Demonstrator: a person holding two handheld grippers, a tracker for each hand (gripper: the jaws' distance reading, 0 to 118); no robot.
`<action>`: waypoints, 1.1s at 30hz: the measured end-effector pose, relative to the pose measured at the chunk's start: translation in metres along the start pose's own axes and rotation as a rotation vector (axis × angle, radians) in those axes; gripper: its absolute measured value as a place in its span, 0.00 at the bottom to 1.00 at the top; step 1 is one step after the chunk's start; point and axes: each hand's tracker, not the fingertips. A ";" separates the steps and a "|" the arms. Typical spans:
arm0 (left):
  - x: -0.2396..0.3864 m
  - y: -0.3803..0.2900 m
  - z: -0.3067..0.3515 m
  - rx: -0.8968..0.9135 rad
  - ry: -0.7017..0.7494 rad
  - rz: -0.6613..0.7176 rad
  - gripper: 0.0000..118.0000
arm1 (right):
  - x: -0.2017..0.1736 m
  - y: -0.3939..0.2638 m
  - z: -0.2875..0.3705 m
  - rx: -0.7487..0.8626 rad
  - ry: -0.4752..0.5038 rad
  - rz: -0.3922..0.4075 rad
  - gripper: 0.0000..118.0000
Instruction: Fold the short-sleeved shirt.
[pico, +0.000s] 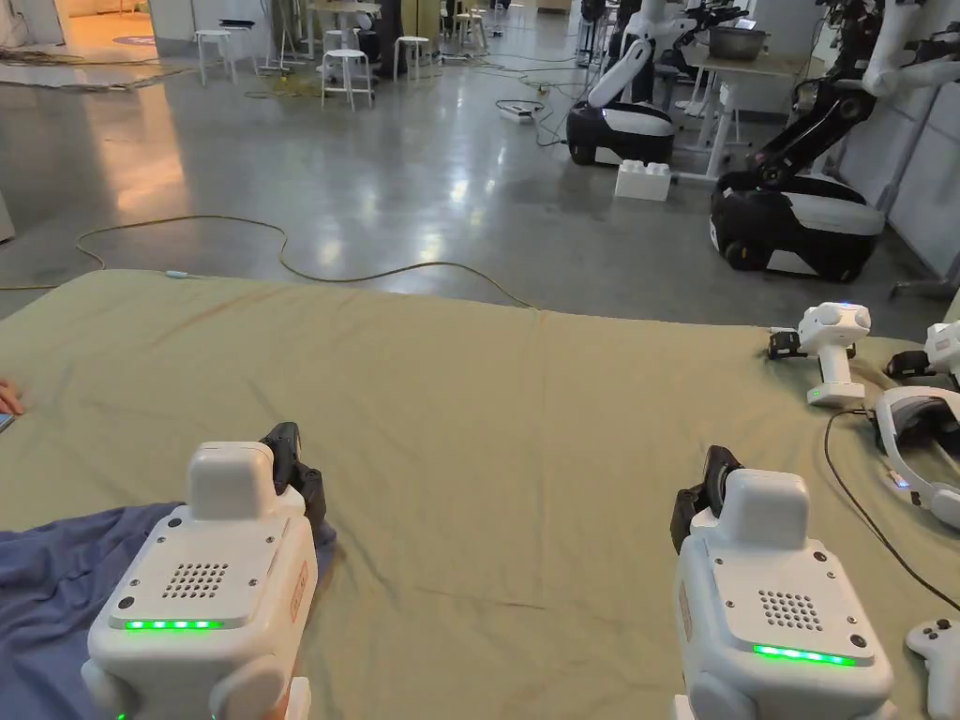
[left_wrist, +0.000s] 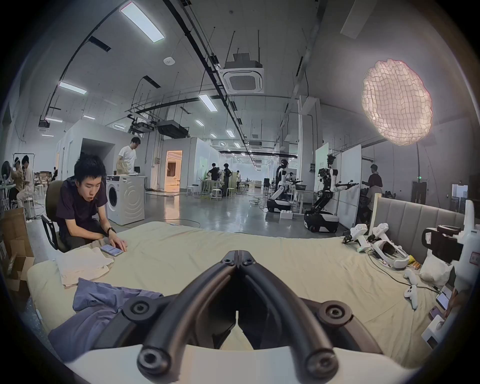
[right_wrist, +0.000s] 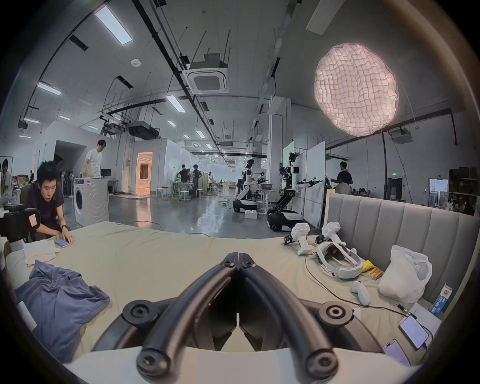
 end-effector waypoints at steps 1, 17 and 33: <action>0.000 0.000 -0.001 -0.004 -0.002 0.003 0.00 | 0.000 0.000 -0.001 -0.006 -0.003 0.000 0.00; -0.039 0.014 -0.013 -0.141 0.035 0.535 0.00 | 0.041 0.003 -0.006 -0.055 -0.048 -0.580 0.00; 0.030 -0.032 -0.017 -0.022 0.112 -1.283 0.00 | -0.022 -0.038 -0.011 0.168 0.054 1.237 0.00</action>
